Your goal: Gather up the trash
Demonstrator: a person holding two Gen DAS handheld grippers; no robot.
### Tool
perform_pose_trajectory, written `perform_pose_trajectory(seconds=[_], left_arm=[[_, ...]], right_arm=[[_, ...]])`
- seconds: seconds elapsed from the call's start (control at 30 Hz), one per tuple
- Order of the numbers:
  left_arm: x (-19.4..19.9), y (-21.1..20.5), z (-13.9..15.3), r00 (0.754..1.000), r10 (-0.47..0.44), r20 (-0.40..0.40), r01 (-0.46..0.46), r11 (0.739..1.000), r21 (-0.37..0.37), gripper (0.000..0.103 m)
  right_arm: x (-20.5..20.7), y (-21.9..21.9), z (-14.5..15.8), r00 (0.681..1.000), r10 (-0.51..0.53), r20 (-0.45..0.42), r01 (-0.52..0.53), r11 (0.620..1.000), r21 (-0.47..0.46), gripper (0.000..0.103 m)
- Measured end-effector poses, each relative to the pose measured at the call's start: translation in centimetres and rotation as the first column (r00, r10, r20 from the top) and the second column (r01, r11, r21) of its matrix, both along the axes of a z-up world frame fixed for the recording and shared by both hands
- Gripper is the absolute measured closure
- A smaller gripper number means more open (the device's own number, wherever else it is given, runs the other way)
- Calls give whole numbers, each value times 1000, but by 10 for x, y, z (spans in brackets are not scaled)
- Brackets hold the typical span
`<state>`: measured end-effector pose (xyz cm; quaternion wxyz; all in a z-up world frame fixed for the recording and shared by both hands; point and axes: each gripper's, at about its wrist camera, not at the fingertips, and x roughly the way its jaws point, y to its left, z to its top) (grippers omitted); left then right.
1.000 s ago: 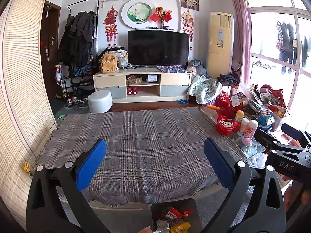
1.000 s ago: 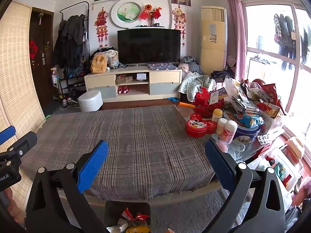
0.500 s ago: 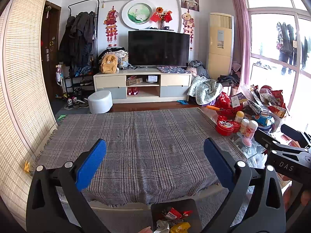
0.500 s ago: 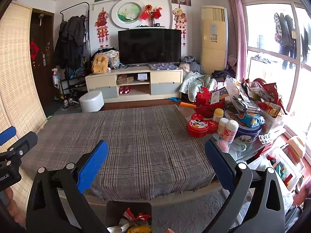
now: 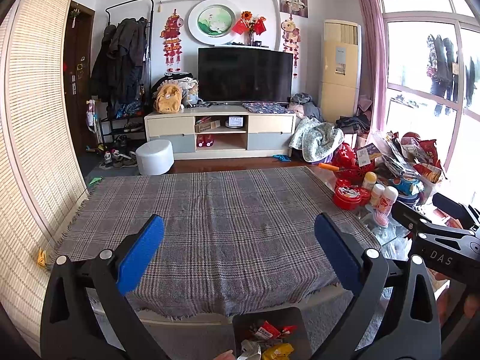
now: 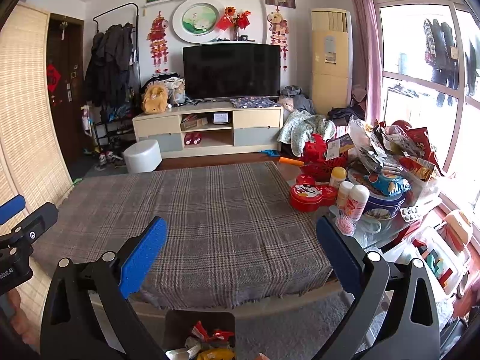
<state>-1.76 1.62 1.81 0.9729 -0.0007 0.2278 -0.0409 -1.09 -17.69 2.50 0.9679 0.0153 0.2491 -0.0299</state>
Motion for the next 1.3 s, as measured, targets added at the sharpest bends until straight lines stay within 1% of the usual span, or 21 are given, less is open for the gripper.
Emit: perform_pose_trajectory(seconds=[0.63,0.87,1.03,1.13,1.3], left_arm=[[-1,0,1,1000,3,1,-3,1000,4,8],[0,2,1,1000,6,-3,-6,1000,-8,8],[0,3,1,1000,20,12,-20,1000,14,8],[0,2,-2,1000,15,9,-15,1000,15,8],[3,2,-4,999,34,8,-34,999,27,8]], right_arm=[[-1,2,-1,1000,0,0,0,1000,1,3],[-1,4,-1,1000,0,0,0,1000,2,3],[-1,2,-1,1000,-2,0,2,1000,3,3],[-1,2,-1,1000,-1,0,1,1000,4,3],[-1,3,0,1000,-1,0,1,1000,3,3]])
